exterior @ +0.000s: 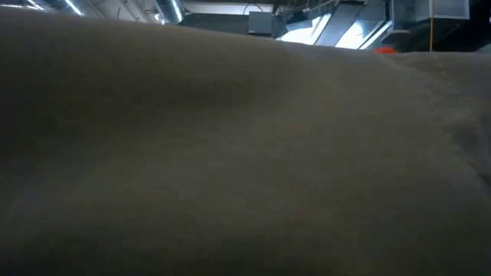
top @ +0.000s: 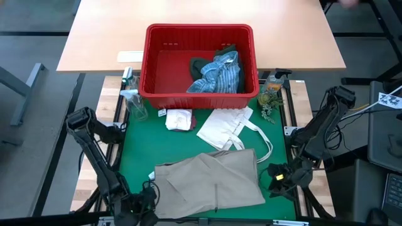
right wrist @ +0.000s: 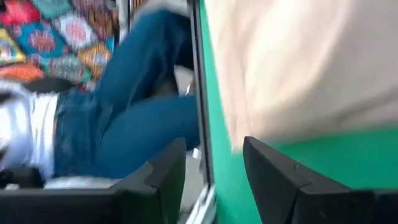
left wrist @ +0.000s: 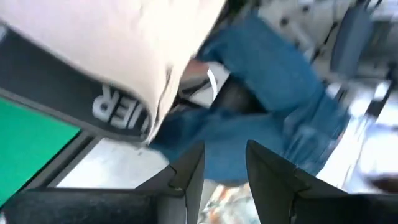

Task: Fold Laundry from Bin
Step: Fold the gray shorts

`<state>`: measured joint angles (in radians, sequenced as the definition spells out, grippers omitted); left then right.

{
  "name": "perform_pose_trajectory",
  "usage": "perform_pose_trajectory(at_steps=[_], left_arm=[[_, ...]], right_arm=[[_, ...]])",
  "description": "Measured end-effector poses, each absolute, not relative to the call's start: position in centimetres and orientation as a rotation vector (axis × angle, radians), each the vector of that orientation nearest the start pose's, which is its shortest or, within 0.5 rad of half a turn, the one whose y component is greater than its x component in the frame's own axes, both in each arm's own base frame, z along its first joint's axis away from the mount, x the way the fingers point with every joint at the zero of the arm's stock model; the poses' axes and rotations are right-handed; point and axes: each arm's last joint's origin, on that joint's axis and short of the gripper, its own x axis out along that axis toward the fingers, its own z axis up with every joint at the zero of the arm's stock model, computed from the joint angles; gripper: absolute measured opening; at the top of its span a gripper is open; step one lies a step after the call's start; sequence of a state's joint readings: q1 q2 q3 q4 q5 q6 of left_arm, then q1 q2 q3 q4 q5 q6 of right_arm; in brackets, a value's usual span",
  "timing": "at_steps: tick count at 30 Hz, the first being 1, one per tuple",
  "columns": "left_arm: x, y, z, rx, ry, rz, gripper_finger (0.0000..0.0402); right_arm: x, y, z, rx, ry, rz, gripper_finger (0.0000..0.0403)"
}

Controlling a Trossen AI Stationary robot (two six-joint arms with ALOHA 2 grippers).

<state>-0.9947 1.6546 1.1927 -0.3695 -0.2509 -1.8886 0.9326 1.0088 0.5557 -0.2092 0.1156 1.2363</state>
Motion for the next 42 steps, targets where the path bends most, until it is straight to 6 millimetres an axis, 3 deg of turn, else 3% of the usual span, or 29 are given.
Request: perform_pose_trajectory(at_steps=[4,11,15,20,28,34,42], left_arm=[[21.6,-27.8,24.1,-1.238,0.9,0.232,0.0111],[25.3,-23.8,23.9,-0.965,0.7,0.326,0.0111],[27.0,-21.1,23.6,-0.861,0.706,0.404,0.0111],[27.6,-18.8,22.4,-0.797,0.825,0.515,0.0111],[26.9,-17.7,19.4,-0.689,1.012,0.721,0.0108],[26.9,-18.1,16.7,-0.617,1.076,0.816,0.0094],[27.1,-18.5,14.5,-0.598,1.18,0.844,0.0076]], right_arm=[[13.7,14.9,22.0,0.709,0.815,0.233,0.0163],[16.3,11.9,21.8,0.609,0.753,0.118,0.0163],[17.2,10.4,21.7,0.577,0.757,0.097,0.0163],[17.9,9.4,20.6,0.515,0.78,0.059,0.0163],[18.9,8.4,16.1,0.485,0.927,-0.126,0.0163],[19.4,8.4,13.3,0.438,1.04,-0.195,0.0163],[19.6,8.5,12.4,0.426,1.088,-0.205,0.0163]])
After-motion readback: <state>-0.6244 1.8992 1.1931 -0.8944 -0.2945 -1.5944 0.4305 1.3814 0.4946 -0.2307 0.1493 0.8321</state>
